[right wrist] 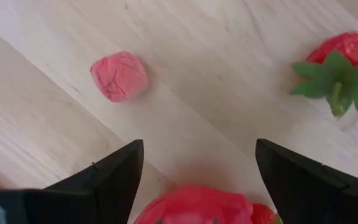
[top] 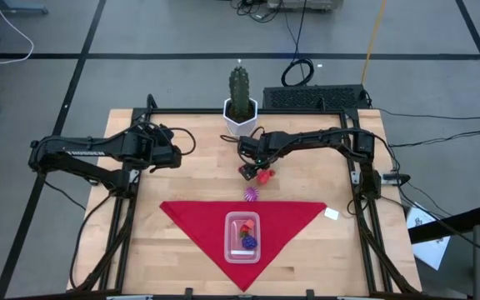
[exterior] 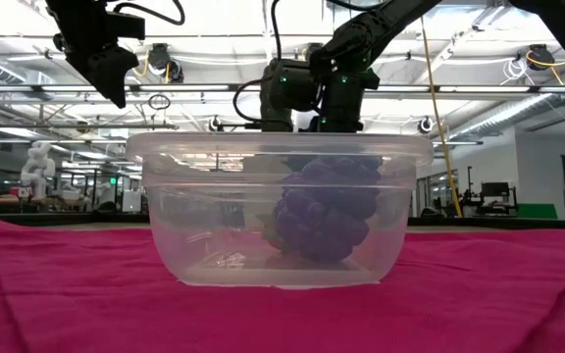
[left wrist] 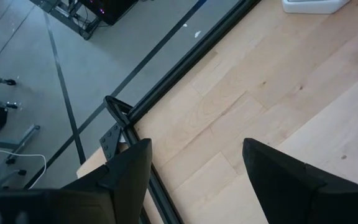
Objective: Pick and placing Produce into tupperware
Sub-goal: Put the dragon fruit into the transparent bin
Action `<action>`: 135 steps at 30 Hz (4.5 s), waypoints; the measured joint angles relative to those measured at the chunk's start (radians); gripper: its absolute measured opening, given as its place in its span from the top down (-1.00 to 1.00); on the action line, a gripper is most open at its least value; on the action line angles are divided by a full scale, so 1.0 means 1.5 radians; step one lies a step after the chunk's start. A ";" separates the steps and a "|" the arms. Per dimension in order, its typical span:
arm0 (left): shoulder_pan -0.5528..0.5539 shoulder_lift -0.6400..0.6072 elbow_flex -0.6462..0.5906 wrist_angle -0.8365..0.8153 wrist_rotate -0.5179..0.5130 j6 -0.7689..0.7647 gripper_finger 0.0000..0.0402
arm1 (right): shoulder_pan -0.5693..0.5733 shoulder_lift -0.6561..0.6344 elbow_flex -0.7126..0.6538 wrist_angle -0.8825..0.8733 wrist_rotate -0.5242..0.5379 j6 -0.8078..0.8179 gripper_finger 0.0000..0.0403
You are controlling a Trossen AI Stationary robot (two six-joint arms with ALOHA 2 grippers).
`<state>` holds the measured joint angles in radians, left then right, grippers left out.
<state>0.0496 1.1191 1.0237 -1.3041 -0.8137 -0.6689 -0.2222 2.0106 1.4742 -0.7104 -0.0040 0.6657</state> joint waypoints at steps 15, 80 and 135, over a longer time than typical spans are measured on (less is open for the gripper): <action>0.000 0.000 0.000 0.000 0.001 -0.004 -0.28 | 0.005 -0.085 0.000 -0.023 0.005 -0.071 -0.50; 0.000 0.000 0.000 0.018 0.055 0.002 -0.28 | 0.095 -0.169 -0.224 0.167 0.075 -0.995 -0.50; 0.000 0.000 0.000 0.030 0.055 0.007 -0.28 | 0.073 -0.138 -0.253 0.267 0.037 -0.938 -0.50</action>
<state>0.0498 1.1191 1.0237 -1.2594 -0.7319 -0.6579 -0.1123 1.8029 1.0943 -0.3092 0.0509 -0.7413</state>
